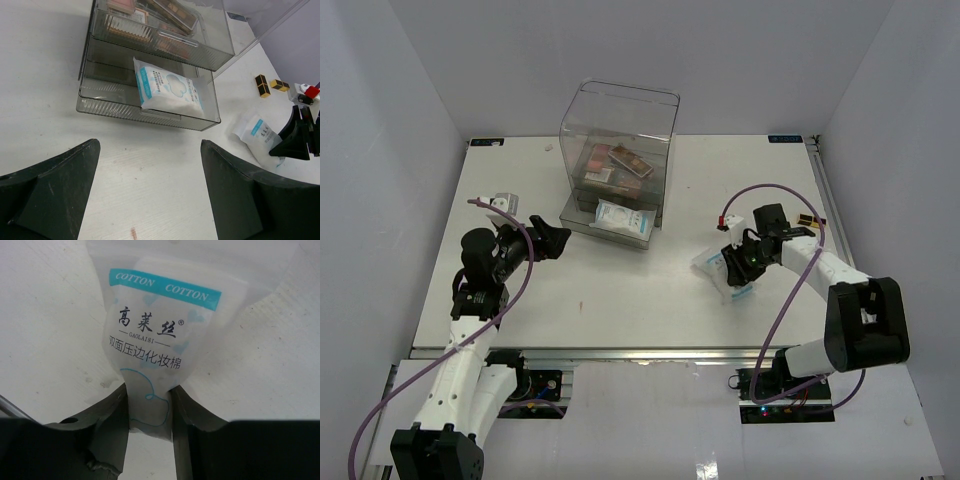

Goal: Organize the makeup

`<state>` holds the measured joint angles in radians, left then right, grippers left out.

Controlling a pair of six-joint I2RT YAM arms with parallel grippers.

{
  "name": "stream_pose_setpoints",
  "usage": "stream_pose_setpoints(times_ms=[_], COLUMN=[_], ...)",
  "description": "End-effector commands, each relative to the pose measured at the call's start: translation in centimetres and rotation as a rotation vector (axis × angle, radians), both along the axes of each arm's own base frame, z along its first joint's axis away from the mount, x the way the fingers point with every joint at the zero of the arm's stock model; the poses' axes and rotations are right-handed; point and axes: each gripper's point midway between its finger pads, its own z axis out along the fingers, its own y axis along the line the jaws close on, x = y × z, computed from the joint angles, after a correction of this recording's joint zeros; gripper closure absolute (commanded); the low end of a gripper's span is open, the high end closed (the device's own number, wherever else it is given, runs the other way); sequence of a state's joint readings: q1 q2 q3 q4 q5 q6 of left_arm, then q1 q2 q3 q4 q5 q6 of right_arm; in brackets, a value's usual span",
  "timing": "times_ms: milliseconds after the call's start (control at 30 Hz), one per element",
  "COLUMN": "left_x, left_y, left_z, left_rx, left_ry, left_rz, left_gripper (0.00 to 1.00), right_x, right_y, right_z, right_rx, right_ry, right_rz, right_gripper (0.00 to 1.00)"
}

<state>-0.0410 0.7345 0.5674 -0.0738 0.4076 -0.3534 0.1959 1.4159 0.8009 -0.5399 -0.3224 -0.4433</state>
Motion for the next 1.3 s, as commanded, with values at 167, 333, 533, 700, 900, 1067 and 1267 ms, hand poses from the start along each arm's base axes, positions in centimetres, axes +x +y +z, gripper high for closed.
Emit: stream_pose_setpoints(times_ms=[167,333,533,700,900,1067,1267], left_x=[-0.2,-0.1,0.0,0.1,-0.1,-0.4,-0.5], left_y=[-0.1,0.1,0.7,1.6,2.8,3.5,4.0], left_z=[1.2,1.1,1.1,1.4,2.3,2.9,3.3], left_rx=[-0.003,-0.001,0.011,0.027,0.047,0.055,0.072], left_ry=[-0.048,-0.045,-0.047,-0.063,-0.097,-0.120,-0.134], left_rz=[-0.008,-0.001,0.035,0.092,0.160,0.197,0.223], left_gripper=[0.07,0.07,0.07,0.07,0.07,0.07,0.07], right_x=[0.1,-0.4,-0.1,3.8,9.4,13.1,15.4], right_y=[3.0,6.9,15.4,23.1,31.0,36.0,39.8], right_z=[7.0,11.2,17.7,22.6,23.1,23.1,21.2], right_rx=[0.157,0.222,0.204,0.219,0.260,0.313,0.326], right_ry=[-0.212,-0.327,-0.533,-0.668,-0.742,-0.787,-0.823], right_rz=[0.226,0.443,0.729,0.791,0.735,0.660,0.619], right_gripper=[0.83,0.86,0.86,0.86,0.87,0.86,0.82])
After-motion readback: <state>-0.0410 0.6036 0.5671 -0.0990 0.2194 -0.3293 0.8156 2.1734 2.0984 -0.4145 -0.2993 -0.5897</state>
